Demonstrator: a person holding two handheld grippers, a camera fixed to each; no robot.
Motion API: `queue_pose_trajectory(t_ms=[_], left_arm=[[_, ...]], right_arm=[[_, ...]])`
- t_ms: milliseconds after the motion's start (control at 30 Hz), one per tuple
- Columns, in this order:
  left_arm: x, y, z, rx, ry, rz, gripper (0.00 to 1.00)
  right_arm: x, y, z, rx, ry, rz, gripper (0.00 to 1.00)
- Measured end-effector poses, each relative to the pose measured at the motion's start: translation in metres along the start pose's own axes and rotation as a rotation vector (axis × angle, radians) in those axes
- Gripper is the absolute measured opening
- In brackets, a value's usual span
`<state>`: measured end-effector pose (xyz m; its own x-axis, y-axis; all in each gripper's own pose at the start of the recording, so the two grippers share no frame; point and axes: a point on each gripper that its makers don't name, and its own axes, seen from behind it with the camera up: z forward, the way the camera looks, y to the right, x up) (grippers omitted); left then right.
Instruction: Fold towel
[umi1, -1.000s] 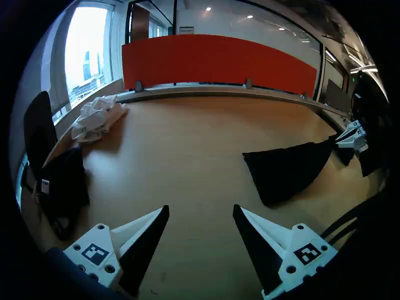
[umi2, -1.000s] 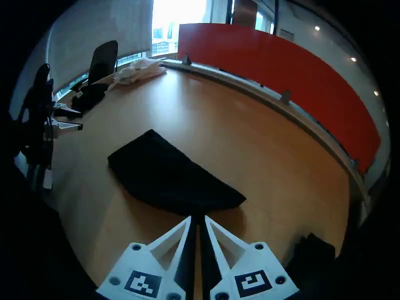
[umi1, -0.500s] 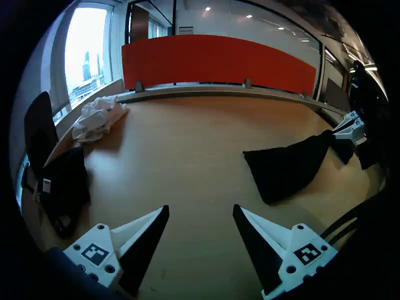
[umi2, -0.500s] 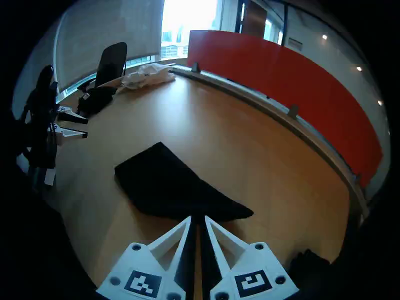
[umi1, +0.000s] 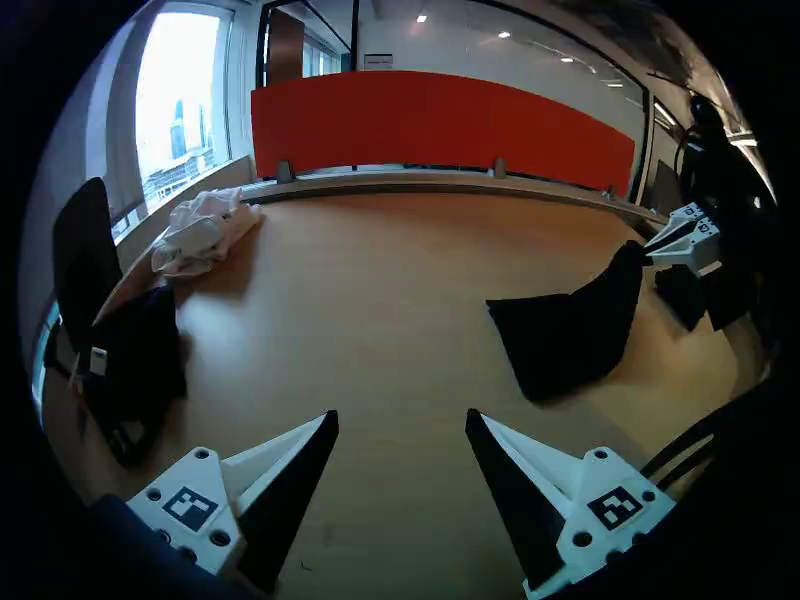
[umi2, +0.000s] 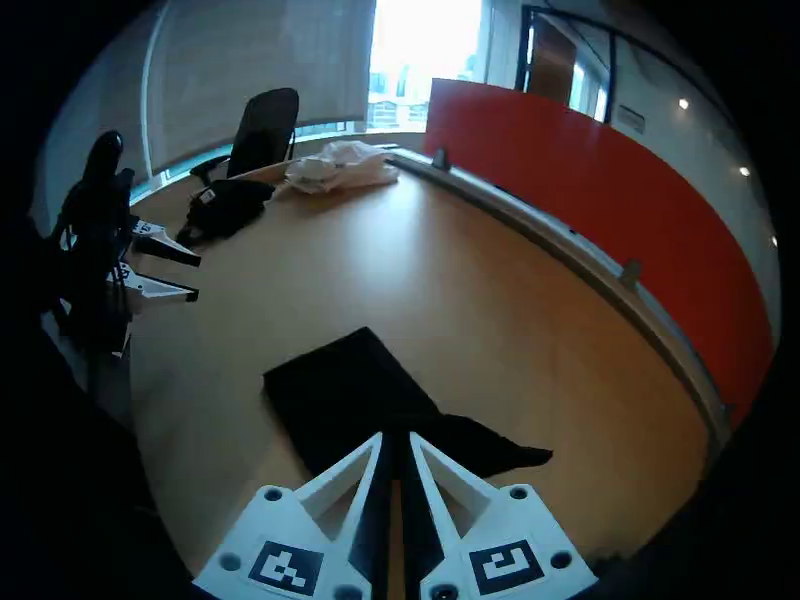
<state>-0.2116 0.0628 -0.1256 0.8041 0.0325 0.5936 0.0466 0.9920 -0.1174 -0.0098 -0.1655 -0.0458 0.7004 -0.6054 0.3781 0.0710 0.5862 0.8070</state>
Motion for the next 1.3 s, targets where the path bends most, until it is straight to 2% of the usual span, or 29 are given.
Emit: queue_pose_trajectory(t_ms=[300,600,1000,1300], left_arm=[[0.0,-0.007,-0.007,0.012,0.007,-0.008,0.95],[-0.002,-0.013,-0.011,0.025,0.008,-0.017,0.95],[-0.008,-0.02,-0.012,0.042,0.001,-0.029,0.94],[-0.01,-0.022,-0.013,0.048,-0.001,-0.036,0.95]], right_arm=[[0.025,-0.026,0.024,0.075,0.014,-0.049,0.04],[0.036,-0.047,0.047,0.138,0.003,-0.09,0.04],[0.028,-0.078,0.089,0.229,-0.047,-0.105,0.04],[0.024,-0.087,0.099,0.254,-0.067,-0.113,0.04]])
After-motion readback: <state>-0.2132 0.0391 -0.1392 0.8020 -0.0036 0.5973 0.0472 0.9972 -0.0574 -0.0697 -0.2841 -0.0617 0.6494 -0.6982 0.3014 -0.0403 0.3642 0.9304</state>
